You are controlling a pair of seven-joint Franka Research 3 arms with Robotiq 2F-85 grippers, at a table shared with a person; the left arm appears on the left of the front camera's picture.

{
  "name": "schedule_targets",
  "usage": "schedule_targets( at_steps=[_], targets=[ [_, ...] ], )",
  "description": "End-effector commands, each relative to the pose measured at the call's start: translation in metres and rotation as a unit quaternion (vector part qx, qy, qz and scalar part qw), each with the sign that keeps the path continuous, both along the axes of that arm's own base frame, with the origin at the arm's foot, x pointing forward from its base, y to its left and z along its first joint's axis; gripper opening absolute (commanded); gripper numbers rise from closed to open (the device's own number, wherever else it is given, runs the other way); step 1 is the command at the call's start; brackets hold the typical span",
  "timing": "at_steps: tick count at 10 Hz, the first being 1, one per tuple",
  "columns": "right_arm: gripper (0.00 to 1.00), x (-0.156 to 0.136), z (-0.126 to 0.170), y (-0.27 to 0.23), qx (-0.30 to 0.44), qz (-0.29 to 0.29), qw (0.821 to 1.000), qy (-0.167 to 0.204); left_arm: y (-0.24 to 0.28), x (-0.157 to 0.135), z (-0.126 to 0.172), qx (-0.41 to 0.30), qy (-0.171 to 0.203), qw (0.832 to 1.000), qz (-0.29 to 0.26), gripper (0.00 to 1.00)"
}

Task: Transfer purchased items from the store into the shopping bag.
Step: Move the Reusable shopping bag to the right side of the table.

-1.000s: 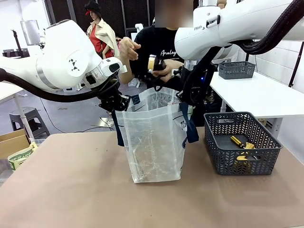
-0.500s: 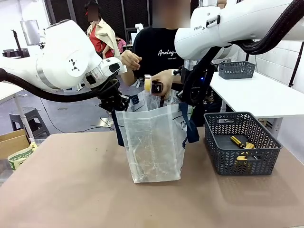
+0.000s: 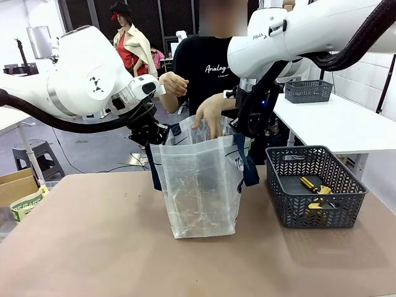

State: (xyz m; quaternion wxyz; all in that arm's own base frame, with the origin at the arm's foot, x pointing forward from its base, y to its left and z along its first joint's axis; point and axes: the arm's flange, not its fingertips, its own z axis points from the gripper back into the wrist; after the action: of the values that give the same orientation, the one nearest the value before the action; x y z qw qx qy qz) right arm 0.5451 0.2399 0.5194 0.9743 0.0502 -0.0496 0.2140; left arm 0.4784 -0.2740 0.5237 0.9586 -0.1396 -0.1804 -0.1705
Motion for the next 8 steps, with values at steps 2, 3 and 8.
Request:
schedule_targets(
  at_steps=[2,3,8],
  targets=[
    [0.00,-0.0001,-0.0001,-0.0003,0.000,0.000,1.000,0.001,0.0012,0.0004,0.0005,-0.001,-0.001,1.000,0.001,0.00],
    [0.00,-0.0001,-0.0001,-0.0003,0.000,0.000,1.000,0.001,0.0012,0.0004,0.0005,-0.001,-0.001,1.000,0.001,0.00],
    [0.00,-0.0001,-0.0001,-0.0003,0.000,0.000,1.000,0.001,0.0012,0.0004,0.0005,-0.001,-0.001,1.000,0.001,0.00]
  ],
)
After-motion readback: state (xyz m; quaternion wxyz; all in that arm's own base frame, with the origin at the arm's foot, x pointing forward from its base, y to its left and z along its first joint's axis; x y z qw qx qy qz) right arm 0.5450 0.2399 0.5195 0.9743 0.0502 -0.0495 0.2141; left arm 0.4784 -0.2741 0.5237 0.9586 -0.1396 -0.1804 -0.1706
